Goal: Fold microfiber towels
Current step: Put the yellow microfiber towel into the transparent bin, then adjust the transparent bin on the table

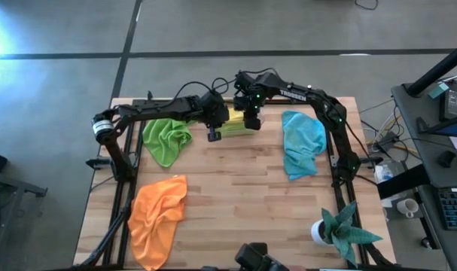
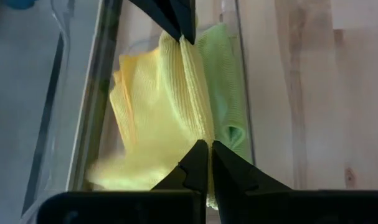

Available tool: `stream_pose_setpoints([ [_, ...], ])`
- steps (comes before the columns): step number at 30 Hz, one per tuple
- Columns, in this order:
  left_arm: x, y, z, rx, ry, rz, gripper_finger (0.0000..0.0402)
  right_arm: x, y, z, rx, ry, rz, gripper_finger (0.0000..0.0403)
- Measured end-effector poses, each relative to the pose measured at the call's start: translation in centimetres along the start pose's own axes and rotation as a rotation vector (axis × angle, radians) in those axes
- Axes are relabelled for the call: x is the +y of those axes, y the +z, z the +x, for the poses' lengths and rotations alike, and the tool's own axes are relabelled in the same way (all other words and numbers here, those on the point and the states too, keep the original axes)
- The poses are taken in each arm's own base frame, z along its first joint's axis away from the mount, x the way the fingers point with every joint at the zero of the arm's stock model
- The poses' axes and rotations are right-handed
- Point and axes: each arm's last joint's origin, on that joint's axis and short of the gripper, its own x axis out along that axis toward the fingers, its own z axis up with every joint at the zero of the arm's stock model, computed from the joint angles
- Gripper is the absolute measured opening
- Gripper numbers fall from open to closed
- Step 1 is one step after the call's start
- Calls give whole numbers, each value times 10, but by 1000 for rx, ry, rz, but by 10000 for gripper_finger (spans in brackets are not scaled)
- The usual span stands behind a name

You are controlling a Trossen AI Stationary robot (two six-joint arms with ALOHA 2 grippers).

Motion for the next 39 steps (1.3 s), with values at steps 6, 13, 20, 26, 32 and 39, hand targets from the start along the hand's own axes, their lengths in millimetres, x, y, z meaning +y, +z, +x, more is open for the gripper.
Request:
stream_pose_setpoints([
  [6,-1,0,3,1,-19,1,0,0,-1,3,2,-3,-6,11],
  [13,-3,-4,12,31,-38,2,5,2,0,5,-1,-4,-7,13],
  [20,-4,-6,13,50,-45,3,53,2,-1,7,21,-11,4,57],
  [26,-3,-5,10,48,-27,2,74,7,-1,1,5,48,22,96],
  [32,0,-1,-6,28,40,2,75,11,0,-14,-17,47,33,101],
  [39,-1,-5,-13,70,18,-23,75,11,-4,-41,-45,17,45,103],
])
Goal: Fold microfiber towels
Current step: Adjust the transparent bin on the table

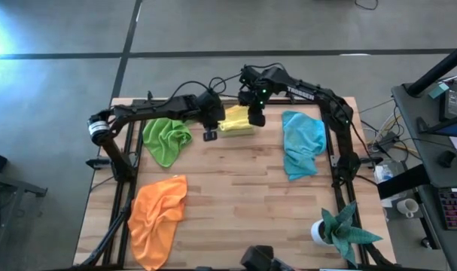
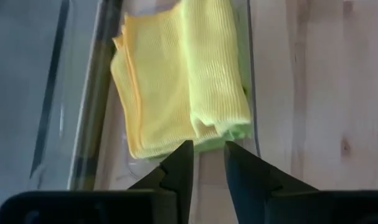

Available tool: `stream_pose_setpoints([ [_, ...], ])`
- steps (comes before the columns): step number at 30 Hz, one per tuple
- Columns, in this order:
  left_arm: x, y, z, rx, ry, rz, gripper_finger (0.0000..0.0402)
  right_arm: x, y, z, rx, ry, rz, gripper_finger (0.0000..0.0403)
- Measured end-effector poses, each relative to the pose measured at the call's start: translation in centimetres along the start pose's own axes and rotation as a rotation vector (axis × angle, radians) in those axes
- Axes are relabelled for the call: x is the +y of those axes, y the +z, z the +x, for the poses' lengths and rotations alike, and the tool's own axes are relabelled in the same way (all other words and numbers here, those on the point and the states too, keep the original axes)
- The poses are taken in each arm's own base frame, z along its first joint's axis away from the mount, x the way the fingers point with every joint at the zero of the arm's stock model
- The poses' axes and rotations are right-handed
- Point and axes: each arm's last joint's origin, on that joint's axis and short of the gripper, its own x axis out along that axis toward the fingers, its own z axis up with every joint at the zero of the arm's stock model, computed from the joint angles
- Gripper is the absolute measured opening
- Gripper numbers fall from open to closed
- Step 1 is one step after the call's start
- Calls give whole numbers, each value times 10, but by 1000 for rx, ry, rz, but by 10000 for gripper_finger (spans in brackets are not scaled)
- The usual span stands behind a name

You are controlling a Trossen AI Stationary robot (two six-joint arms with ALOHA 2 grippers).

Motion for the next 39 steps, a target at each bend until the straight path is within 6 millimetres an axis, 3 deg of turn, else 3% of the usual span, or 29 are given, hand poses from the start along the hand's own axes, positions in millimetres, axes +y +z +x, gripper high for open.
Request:
stream_pose_setpoints([
  [12,-3,-8,2,80,-27,-71,75,-1,-16,-66,-131,-98,76,86],
  [18,-9,-19,2,157,-56,-98,75,-17,-33,-84,-152,-142,192,76],
  [25,-15,-31,14,177,-54,-107,75,-39,-49,-82,-141,-144,367,68],
  [32,-6,-25,14,164,126,-32,75,-51,-50,-58,-88,-108,422,68],
  [35,-3,-18,8,138,141,-35,75,-55,-50,-49,-72,-94,429,68],
  [39,0,-14,-15,131,142,-45,75,-57,-51,-44,-60,-86,420,68],
])
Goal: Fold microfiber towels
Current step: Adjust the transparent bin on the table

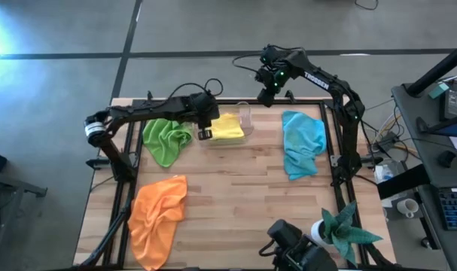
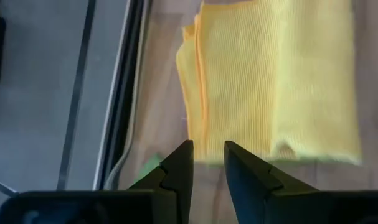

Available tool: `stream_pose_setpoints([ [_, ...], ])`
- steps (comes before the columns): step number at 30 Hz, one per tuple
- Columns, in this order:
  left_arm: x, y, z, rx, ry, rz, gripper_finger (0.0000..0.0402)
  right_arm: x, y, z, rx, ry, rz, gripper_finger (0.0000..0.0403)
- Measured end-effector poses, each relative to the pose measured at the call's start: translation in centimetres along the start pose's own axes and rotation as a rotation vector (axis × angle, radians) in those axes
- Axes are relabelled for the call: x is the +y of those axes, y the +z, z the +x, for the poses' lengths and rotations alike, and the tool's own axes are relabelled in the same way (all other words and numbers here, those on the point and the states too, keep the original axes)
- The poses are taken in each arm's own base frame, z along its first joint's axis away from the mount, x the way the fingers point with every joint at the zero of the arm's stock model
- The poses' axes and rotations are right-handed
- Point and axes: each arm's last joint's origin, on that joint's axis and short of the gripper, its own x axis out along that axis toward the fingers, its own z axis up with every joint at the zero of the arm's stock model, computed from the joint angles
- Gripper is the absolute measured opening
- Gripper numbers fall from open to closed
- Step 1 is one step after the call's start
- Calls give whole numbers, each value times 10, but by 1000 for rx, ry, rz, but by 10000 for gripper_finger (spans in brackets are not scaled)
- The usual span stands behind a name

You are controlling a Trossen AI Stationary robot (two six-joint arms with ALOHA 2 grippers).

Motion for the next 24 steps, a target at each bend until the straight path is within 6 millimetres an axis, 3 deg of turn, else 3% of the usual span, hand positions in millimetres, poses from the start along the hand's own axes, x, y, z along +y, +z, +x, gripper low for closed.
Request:
stream_pose_setpoints([
  [6,-3,-26,-45,40,-185,-48,75,0,0,-1,-3,0,-23,68],
  [11,-13,-46,-64,-17,-397,-67,75,0,0,-1,-5,-1,-50,68],
  [18,-34,-73,-36,69,-498,-94,75,0,0,-2,-6,-1,-60,68],
  [24,-41,-73,-5,15,-475,-120,75,0,0,-2,-5,-1,-59,68],
])
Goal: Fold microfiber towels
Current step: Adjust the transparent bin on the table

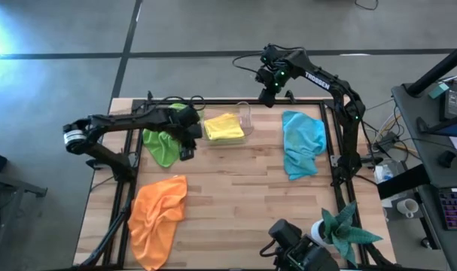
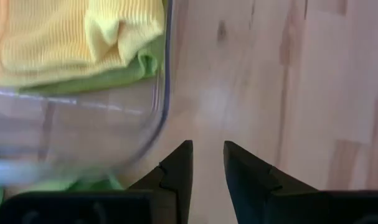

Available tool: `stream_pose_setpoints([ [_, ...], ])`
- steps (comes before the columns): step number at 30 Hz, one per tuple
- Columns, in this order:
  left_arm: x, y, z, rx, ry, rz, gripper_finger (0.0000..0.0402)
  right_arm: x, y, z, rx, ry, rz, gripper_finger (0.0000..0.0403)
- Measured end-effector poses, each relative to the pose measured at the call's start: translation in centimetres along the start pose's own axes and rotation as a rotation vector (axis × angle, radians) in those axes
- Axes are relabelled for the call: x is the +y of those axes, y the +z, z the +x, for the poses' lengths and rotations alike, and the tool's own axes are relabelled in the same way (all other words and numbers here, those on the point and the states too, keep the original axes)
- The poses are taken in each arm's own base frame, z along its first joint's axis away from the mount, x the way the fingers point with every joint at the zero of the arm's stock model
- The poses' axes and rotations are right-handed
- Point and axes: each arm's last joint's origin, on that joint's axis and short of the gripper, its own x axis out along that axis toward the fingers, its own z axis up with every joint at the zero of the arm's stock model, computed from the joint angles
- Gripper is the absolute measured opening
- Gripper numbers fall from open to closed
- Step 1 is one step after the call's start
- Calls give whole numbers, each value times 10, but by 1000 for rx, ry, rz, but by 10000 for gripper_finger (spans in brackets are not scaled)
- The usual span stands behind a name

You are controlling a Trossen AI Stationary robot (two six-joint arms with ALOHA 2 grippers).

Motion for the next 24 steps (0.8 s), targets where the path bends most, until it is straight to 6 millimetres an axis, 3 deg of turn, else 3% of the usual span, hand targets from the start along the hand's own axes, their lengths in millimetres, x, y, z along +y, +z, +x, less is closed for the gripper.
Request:
stream_pose_setpoints([
  [4,4,3,13,10,16,-3,75,0,-1,0,7,2,2,68],
  [15,23,24,33,14,275,-4,75,2,-5,-1,50,19,14,68],
  [24,45,36,31,-56,401,-144,75,4,-9,-1,89,34,25,68],
])
